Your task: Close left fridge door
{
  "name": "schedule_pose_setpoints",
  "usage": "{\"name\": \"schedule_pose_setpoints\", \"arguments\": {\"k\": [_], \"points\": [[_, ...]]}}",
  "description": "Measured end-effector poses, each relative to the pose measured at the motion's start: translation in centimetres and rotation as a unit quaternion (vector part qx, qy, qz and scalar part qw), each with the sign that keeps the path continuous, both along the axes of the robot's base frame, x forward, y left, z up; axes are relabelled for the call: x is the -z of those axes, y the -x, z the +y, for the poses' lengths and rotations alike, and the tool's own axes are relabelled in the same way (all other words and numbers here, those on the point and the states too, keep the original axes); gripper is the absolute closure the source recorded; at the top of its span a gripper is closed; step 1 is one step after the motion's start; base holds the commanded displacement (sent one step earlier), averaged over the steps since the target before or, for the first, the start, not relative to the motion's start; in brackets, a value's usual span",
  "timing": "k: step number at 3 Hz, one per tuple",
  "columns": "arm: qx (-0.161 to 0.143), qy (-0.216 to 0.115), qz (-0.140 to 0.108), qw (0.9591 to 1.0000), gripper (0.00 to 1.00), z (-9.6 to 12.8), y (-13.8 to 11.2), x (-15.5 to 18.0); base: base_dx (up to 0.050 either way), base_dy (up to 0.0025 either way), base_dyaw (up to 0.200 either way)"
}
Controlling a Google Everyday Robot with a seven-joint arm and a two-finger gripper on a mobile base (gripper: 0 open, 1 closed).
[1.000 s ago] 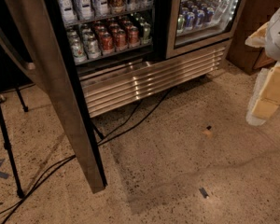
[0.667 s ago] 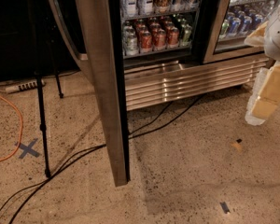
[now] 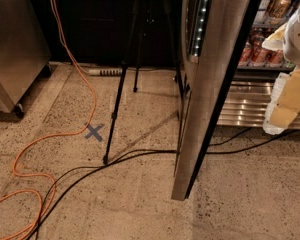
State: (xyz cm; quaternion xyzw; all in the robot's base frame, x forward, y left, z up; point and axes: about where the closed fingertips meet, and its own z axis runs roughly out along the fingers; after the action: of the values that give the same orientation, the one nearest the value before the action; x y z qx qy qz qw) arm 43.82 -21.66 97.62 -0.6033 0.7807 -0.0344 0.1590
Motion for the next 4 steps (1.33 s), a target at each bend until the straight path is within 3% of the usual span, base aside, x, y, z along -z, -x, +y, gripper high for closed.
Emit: {"name": "schedule_pose_setpoints", "arguments": {"k": [2,4], "points": [[0.000,0.000,0.000,1.0000,0.00,0.00,0.00,0.00,-0.050,-0.00004,0.000],[0.000,0.000,0.000,1.0000,0.05,0.00,0.00,0.00,0.000,0.00000,0.000]]}}
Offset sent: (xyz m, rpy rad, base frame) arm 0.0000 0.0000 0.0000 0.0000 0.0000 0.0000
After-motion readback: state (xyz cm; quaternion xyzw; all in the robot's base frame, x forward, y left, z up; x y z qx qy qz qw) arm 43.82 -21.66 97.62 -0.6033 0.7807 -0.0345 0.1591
